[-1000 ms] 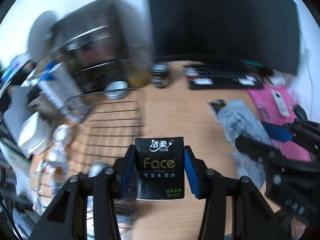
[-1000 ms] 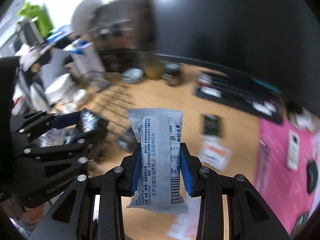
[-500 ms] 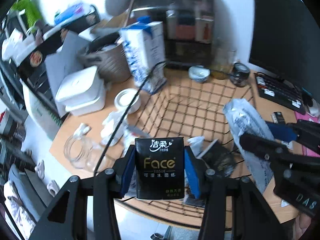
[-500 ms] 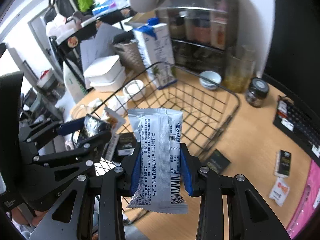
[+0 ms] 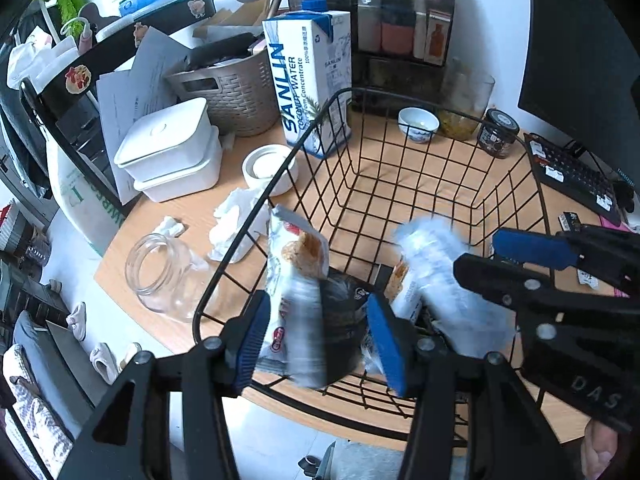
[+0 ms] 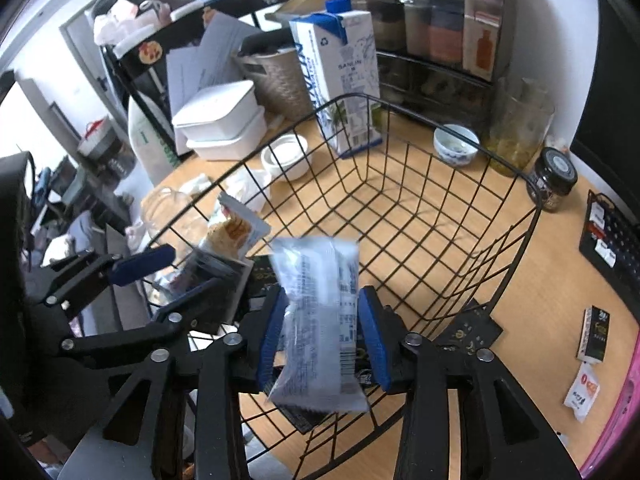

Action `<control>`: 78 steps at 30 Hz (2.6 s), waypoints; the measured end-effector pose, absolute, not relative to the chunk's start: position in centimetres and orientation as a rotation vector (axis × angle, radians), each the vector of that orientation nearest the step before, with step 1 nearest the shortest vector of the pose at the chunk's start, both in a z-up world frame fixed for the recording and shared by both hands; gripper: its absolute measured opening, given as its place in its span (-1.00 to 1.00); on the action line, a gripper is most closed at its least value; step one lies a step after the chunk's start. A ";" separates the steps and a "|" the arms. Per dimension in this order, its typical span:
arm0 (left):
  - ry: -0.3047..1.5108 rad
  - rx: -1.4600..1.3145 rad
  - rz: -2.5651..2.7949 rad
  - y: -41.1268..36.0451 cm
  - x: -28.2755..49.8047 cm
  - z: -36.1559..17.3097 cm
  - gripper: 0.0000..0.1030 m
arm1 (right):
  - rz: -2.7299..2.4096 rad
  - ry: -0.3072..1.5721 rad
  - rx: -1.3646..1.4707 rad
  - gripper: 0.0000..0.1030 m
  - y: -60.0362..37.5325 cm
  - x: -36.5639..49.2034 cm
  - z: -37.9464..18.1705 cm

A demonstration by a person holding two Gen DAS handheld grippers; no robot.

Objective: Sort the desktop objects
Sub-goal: 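Carry both held items over the wire basket and open both tools, then move both open tools toward the black Face pack beside the basket, then close the right tool on the black Face pack and lift it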

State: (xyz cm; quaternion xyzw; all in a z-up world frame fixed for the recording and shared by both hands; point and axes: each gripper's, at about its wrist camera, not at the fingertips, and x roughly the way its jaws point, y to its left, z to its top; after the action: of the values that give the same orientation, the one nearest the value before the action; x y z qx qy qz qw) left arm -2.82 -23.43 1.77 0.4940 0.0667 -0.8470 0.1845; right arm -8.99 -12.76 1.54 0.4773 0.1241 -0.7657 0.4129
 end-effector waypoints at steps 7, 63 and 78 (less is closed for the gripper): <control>0.151 1.368 -2.422 -21.8 -2.8 3.4 0.10 | -1.968 0.283 1.144 -0.12 -10.0 -8.6 3.8; 0.726 1.108 -1.987 -7.8 -2.1 -8.9 0.44 | -1.498 0.779 0.837 0.24 -4.2 -17.2 -8.3; 0.689 1.197 -2.059 -6.7 -1.5 -9.2 0.45 | -1.597 0.741 0.922 0.21 -2.7 -18.4 -7.3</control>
State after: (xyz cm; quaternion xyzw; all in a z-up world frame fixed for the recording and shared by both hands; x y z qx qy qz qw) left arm -1.52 -6.72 -9.20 0.4566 0.2627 -0.7854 0.3252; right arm -18.40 -2.72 -7.26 0.3888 0.3127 -0.6733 0.5456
